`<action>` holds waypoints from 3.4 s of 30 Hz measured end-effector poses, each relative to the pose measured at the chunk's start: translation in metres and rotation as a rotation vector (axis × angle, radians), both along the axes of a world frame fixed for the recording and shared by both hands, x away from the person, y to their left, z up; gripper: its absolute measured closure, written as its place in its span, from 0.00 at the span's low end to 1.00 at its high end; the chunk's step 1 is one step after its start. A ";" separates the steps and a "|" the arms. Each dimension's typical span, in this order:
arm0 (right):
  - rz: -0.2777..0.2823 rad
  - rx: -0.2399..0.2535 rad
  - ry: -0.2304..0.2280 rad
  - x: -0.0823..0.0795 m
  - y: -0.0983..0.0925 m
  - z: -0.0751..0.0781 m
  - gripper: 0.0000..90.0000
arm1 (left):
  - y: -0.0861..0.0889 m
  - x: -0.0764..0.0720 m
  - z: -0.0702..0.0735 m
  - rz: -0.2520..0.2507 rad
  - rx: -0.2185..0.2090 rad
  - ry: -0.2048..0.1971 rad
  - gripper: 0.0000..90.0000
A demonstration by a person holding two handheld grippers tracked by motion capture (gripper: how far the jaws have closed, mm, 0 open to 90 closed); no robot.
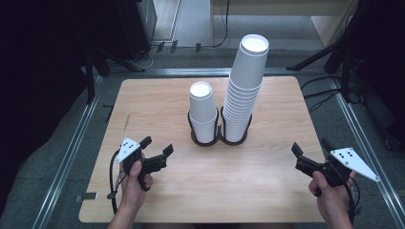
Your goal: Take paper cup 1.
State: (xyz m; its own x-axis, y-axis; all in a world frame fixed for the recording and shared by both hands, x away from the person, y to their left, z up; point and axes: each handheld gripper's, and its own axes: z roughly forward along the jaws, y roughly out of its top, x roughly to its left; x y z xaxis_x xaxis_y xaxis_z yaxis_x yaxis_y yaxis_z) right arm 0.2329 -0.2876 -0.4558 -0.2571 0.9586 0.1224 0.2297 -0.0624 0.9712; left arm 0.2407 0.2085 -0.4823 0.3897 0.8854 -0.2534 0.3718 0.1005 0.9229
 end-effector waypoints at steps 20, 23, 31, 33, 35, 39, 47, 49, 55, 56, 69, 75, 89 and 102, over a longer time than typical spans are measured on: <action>0.108 0.008 -0.027 0.016 0.047 0.045 0.00 | -0.084 0.030 0.037 -0.122 0.016 -0.077 0.08; 0.110 0.027 -0.031 0.019 0.050 0.052 0.00 | -0.094 0.033 0.040 -0.130 0.018 -0.089 0.08; 0.135 0.021 -0.047 0.026 0.065 0.072 0.00 | -0.114 0.040 0.046 -0.139 0.021 -0.105 0.08; 0.138 0.022 -0.052 0.028 0.068 0.077 0.00 | -0.118 0.042 0.047 -0.141 0.027 -0.109 0.08; 0.139 0.024 -0.059 0.030 0.070 0.084 0.00 | -0.123 0.045 0.047 -0.142 0.042 -0.108 0.08; 0.140 0.033 -0.074 0.034 0.074 0.095 0.00 | -0.132 0.048 0.047 -0.137 0.053 -0.107 0.08; 0.148 0.025 -0.095 0.043 0.083 0.110 0.00 | -0.155 0.054 0.048 -0.160 0.086 -0.124 0.08; 0.152 0.016 -0.098 0.044 0.087 0.113 0.00 | -0.160 0.055 0.049 -0.166 0.089 -0.131 0.08; 0.166 0.008 -0.099 0.051 0.097 0.118 0.00 | -0.177 0.062 0.054 -0.148 0.102 -0.149 0.08; 0.167 0.009 -0.095 0.053 0.099 0.119 0.00 | -0.179 0.064 0.054 -0.140 0.108 -0.150 0.08; 0.169 -0.005 -0.088 0.074 0.117 0.126 0.00 | -0.199 0.081 0.054 -0.108 0.101 -0.207 0.08; 0.159 -0.009 -0.085 0.086 0.119 0.129 0.00 | -0.206 0.086 0.053 -0.085 0.115 -0.234 0.08; 0.204 -0.028 -0.063 0.117 0.147 0.131 0.00 | -0.216 0.094 0.050 -0.015 0.128 -0.271 0.08; 0.227 -0.011 -0.056 0.130 0.155 0.134 0.09 | -0.219 0.096 0.047 0.000 0.148 -0.278 0.08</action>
